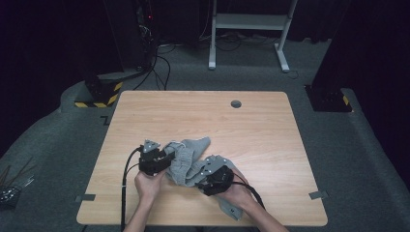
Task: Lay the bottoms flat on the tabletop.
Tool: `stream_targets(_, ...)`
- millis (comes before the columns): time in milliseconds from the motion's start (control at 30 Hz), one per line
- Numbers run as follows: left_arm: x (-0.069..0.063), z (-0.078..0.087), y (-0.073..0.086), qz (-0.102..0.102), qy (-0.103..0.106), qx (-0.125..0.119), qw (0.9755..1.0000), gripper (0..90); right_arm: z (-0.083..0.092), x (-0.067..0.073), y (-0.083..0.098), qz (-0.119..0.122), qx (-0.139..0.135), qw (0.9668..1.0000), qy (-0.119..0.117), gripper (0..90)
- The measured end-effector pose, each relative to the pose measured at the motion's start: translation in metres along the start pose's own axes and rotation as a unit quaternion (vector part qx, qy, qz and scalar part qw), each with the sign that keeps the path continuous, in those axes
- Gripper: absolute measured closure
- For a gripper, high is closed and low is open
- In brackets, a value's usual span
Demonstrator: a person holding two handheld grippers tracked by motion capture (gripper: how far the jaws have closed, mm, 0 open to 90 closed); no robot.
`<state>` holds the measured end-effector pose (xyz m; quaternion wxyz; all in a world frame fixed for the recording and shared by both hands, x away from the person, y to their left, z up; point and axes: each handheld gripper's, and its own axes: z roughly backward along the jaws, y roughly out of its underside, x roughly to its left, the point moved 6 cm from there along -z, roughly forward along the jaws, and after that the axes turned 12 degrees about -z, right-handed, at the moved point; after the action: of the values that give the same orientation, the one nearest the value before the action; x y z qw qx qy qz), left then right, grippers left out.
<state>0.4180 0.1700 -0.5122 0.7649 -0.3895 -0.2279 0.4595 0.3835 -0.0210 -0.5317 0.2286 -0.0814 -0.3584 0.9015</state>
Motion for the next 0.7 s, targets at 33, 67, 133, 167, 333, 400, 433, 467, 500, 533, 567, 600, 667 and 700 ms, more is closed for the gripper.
stream_targets(33,0.000,0.000,0.000,-0.002,0.002,-0.002,1.0000,62.2,-0.004,-0.001,0.001,0.004,0.005,1.0000,0.002,37.0)
stream_targets(67,0.000,0.000,0.000,-0.002,0.002,-0.002,1.0000,61.8,-0.004,-0.001,0.001,0.004,0.005,1.0000,0.002,37.0)
stream_targets(133,-0.003,0.000,-0.001,-0.002,0.009,-0.010,0.9999,60.3,-0.005,-0.004,0.002,0.010,0.001,0.9999,0.009,70.9)
stream_targets(167,-0.004,0.001,-0.002,-0.008,0.012,-0.015,0.9998,59.1,-0.003,-0.004,0.001,0.002,-0.001,1.0000,-0.004,78.8)
stream_targets(333,-0.004,0.003,-0.001,-0.016,0.013,-0.017,0.9997,56.1,0.004,-0.009,-0.003,-0.012,-0.008,0.9999,-0.006,84.1)
stream_targets(400,-0.004,0.005,-0.002,-0.018,0.011,-0.022,0.9995,53.2,0.014,-0.013,-0.008,-0.029,-0.022,0.9993,-0.004,84.3)
stream_targets(433,-0.004,0.008,-0.003,-0.017,0.011,-0.027,0.9994,53.2,0.014,-0.013,-0.008,-0.029,-0.022,0.9993,-0.004,84.3)
stream_targets(467,-0.003,0.013,-0.004,-0.018,0.010,-0.037,0.9991,51.3,0.026,-0.019,-0.015,-0.052,-0.041,0.9978,-0.010,84.2)
stream_targets(500,-0.003,0.013,-0.004,-0.018,0.010,-0.037,0.9991,50.5,0.026,-0.019,-0.015,-0.052,-0.041,0.9978,-0.010,84.2)
stream_targets(533,-0.003,0.015,-0.005,-0.017,0.009,-0.043,0.9989,50.5,0.033,-0.023,-0.020,-0.067,-0.051,0.9963,-0.015,84.2)
stream_targets(567,-0.001,0.020,-0.007,-0.013,0.007,-0.055,0.9984,49.4,0.046,-0.031,-0.028,-0.091,-0.070,0.9932,-0.018,83.9)
stream_targets(600,-0.001,0.021,-0.008,-0.014,0.006,-0.058,0.9982,49.3,0.052,-0.035,-0.031,-0.099,-0.074,0.9923,-0.017,83.8)
stream_targets(667,0.000,0.022,-0.009,-0.016,0.005,-0.058,0.9982,49.2,0.056,-0.039,-0.034,-0.104,-0.074,0.9918,-0.012,83.6)
stream_targets(700,-0.002,0.021,-0.009,-0.020,0.006,-0.057,0.9981,49.2,0.058,-0.047,-0.036,-0.120,-0.062,0.9908,-0.009,83.3)
